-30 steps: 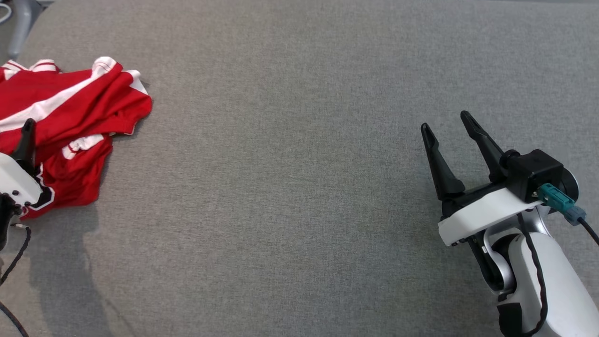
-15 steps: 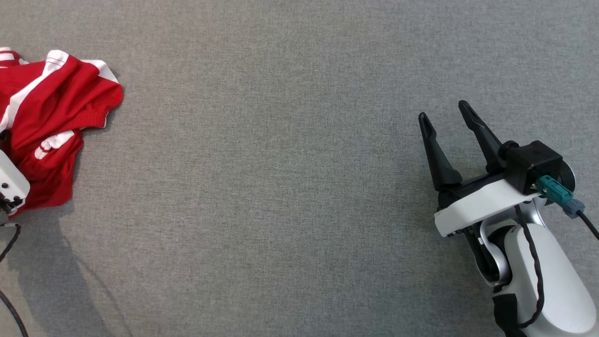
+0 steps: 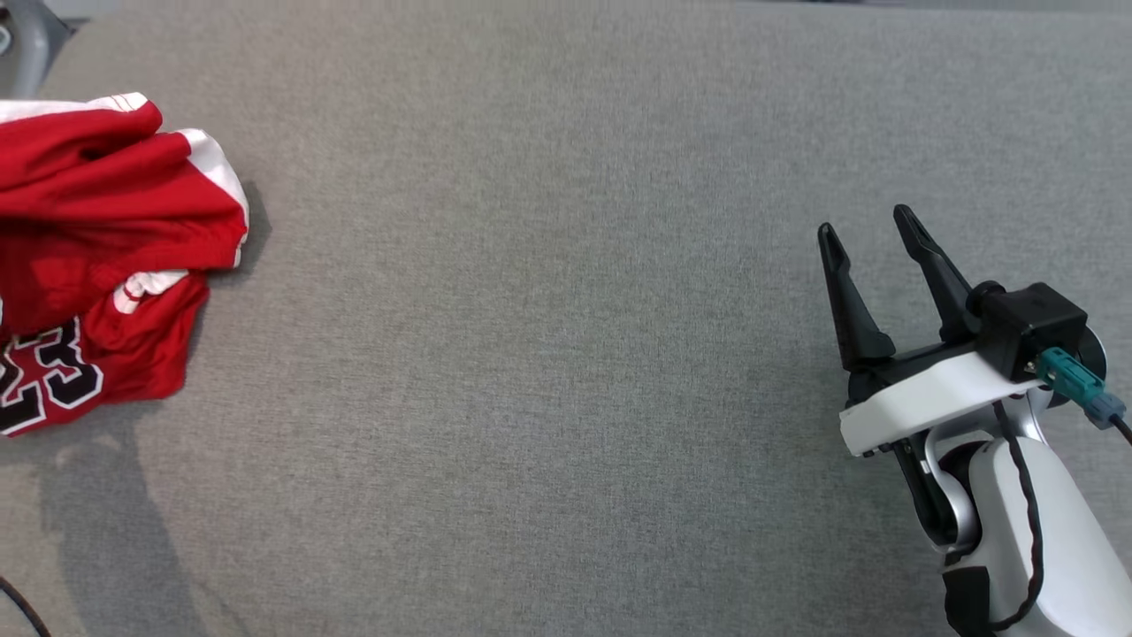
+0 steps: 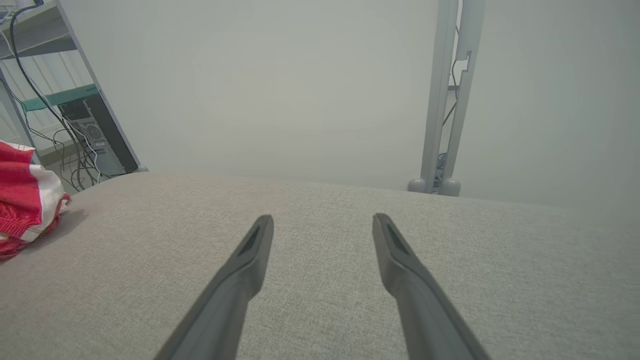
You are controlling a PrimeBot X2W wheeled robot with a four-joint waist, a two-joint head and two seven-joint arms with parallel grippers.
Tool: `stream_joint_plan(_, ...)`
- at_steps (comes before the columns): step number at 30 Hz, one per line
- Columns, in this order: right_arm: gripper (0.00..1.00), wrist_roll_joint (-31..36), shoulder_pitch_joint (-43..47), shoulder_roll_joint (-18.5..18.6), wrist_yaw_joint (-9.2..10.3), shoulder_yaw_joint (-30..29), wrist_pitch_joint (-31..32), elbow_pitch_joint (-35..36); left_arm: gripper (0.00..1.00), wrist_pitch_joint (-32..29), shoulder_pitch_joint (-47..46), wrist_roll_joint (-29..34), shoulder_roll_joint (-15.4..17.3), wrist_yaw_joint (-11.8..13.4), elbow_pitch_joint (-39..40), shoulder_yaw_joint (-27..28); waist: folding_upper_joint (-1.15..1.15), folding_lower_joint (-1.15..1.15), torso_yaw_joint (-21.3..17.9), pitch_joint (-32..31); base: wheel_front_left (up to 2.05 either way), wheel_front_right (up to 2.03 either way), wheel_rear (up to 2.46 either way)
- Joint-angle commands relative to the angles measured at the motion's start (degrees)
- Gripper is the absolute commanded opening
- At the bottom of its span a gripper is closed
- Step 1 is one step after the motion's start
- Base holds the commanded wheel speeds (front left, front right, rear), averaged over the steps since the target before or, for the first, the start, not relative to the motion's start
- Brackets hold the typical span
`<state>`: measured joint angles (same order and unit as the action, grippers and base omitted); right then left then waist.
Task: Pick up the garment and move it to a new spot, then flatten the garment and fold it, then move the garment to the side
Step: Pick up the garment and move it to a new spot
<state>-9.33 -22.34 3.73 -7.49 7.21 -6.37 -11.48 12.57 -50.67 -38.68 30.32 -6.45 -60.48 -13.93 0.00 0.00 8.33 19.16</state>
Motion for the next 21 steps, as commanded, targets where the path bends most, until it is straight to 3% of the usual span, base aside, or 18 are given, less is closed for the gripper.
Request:
stream_joint_plan(1,1.0,0.3,0.9,0.1,-0.01,-0.3,-0.3,0.1,0.0,0.9,0.0,0.5,0.1,0.4,1.0,0.3,0.0,0.0,0.2,-1.9,0.0,0.0,0.0)
stream_joint_plan(6,1.0,0.0,2.8,-0.1,-0.01,-1.0,-0.5,0.2,0.0,2.3,3.7,1.8,-0.4,3.2,7.6,0.7,0.0,0.0,0.2,-6.3,0.0,0.0,0.0)
stream_joint_plan(13,1.0,-0.8,5.5,-0.3,-0.01,-1.3,-0.3,0.5,0.0,2.6,12.4,3.2,-0.4,8.3,23.6,1.6,0.0,0.0,-0.5,-10.7,0.0,0.0,0.0)
stream_joint_plan(14,1.0,-1.1,6.5,-0.3,-0.01,-1.5,-0.3,0.7,0.0,1.9,16.6,3.4,-0.3,10.8,30.8,1.6,0.0,0.0,-1.0,-11.9,0.0,0.0,0.0)
stream_joint_plan(15,1.0,-1.1,6.5,-0.3,-0.01,-1.5,-0.3,0.7,0.0,1.9,16.6,3.4,-0.3,10.8,30.8,1.6,0.0,0.0,-1.0,-11.9,0.0,0.0,0.0)
stream_joint_plan(21,1.0,-1.4,8.7,-0.5,-0.01,-2.2,0.0,1.7,0.0,-2.8,29.2,4.8,0.2,18.6,54.2,0.7,0.0,0.0,-3.5,-13.8,0.0,0.0,0.0)
